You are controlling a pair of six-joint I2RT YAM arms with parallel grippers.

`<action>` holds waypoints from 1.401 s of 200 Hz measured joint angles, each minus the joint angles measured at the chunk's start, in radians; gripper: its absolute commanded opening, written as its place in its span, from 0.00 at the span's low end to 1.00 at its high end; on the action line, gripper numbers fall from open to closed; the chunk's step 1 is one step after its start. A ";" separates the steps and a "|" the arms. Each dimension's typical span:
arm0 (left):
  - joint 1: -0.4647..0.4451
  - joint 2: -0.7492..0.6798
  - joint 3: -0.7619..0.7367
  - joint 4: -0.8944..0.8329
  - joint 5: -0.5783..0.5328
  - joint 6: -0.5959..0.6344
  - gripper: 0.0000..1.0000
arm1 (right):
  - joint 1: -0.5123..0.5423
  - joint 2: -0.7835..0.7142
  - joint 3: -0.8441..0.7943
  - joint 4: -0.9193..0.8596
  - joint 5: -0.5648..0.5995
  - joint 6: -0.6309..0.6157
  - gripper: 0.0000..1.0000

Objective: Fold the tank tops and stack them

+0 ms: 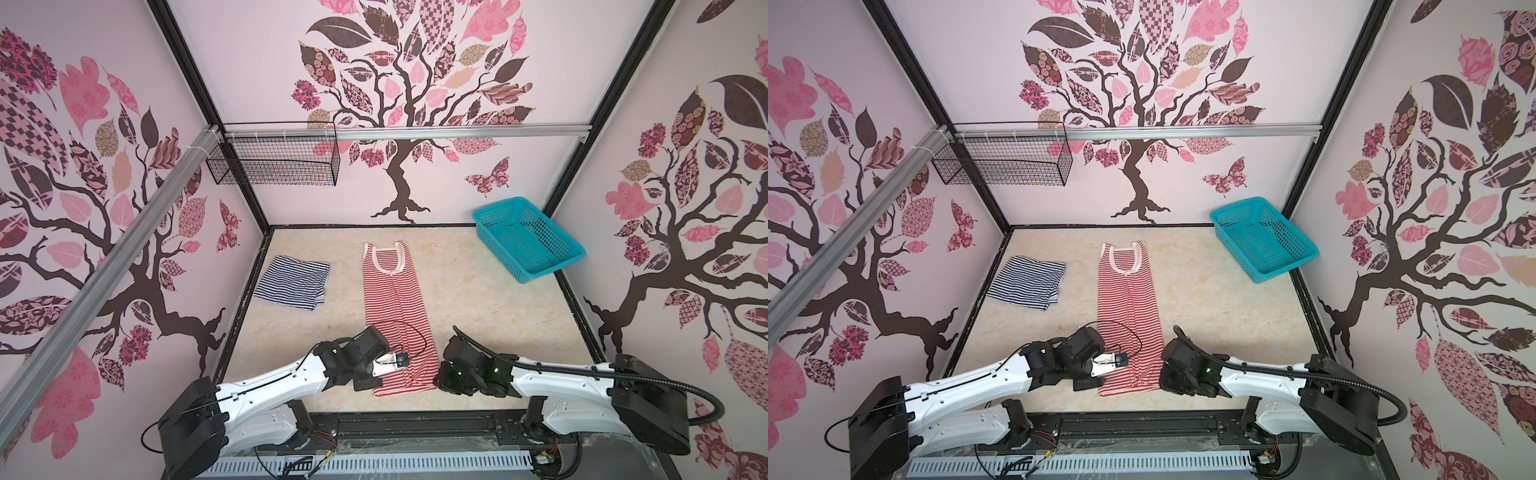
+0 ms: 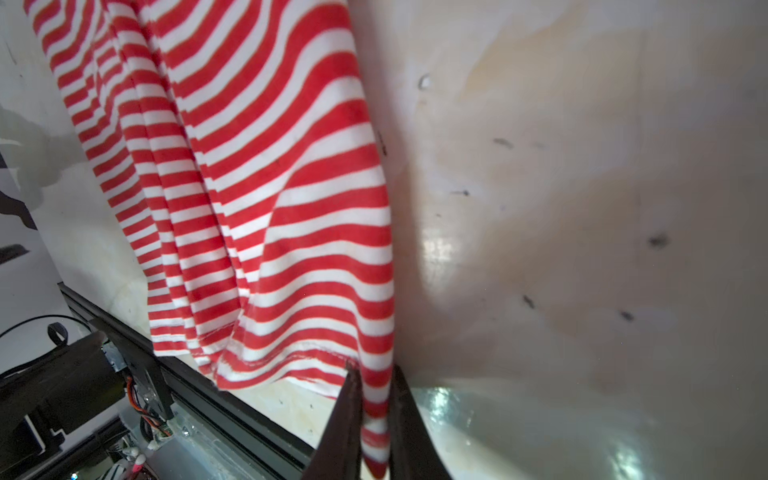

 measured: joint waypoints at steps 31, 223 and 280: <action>-0.077 0.001 -0.048 0.000 -0.003 0.024 0.59 | 0.001 -0.037 0.001 -0.026 0.012 0.003 0.05; -0.160 0.138 -0.060 0.090 -0.007 0.084 0.00 | 0.001 -0.075 0.021 -0.091 0.040 0.003 0.00; -0.160 0.138 0.042 -0.036 0.134 0.061 0.00 | 0.001 -0.293 0.018 -0.193 0.065 0.034 0.00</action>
